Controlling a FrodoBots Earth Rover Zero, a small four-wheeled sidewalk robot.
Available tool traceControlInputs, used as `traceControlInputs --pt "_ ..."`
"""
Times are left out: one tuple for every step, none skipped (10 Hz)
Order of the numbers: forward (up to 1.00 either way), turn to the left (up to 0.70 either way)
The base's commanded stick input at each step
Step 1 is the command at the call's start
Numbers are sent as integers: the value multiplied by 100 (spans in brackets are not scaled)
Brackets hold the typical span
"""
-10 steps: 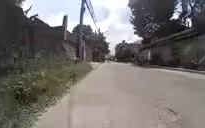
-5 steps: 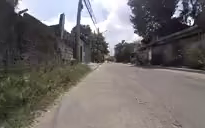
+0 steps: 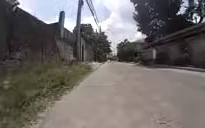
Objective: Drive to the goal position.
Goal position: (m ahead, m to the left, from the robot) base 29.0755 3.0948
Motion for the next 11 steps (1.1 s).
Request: traceControlInputs --pt "100 -3" --pt "100 -37" --pt "100 -38" --pt "100 -38" --pt "100 -8" --pt "100 0" --pt "100 0" --pt "100 0" --pt "100 -3" --pt "100 -22" --pt "100 -36"
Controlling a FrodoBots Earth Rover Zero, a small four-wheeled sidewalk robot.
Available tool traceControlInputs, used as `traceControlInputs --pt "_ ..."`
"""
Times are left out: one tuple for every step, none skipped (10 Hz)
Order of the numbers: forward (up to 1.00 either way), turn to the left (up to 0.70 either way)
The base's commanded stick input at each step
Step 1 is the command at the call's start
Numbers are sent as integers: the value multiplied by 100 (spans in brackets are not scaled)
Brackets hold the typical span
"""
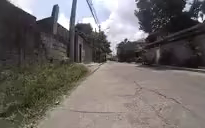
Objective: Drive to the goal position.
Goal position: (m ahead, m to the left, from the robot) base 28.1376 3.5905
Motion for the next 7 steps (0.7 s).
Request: traceControlInputs --pt "100 -28" --pt "100 -13" --pt "100 -2" --pt "100 0" --pt "100 0" --pt "100 0" --pt "100 0"
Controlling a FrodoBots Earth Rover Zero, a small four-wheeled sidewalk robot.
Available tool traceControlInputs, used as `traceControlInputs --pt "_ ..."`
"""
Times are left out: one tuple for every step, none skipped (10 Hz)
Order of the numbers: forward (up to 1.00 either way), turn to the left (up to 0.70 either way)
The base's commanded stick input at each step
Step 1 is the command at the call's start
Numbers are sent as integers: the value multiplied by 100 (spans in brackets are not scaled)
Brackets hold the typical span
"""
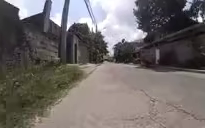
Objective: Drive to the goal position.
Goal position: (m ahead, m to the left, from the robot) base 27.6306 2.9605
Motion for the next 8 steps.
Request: traceControlInputs --pt "100 0" --pt "100 0" --pt "100 0" --pt "100 0" --pt "100 6" --pt "100 -3" --pt "100 -21" --pt "100 -33"
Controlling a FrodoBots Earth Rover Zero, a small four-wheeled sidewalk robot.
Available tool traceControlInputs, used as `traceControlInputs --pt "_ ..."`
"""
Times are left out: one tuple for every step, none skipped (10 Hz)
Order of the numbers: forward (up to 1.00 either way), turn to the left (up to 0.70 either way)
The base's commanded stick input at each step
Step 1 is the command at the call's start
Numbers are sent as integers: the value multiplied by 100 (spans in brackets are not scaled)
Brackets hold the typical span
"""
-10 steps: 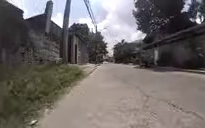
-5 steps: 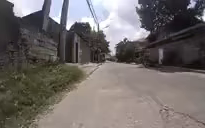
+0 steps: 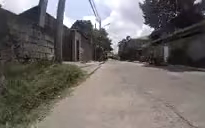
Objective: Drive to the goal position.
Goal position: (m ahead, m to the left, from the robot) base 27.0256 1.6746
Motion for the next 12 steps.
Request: traceControlInputs --pt "100 -37" --pt "100 -38" --pt "100 -38" --pt "100 -35" --pt "100 -15" --pt "100 0" --pt "100 0" --pt "100 0" --pt "100 0" --pt "100 0" --pt "100 0" --pt "100 0"
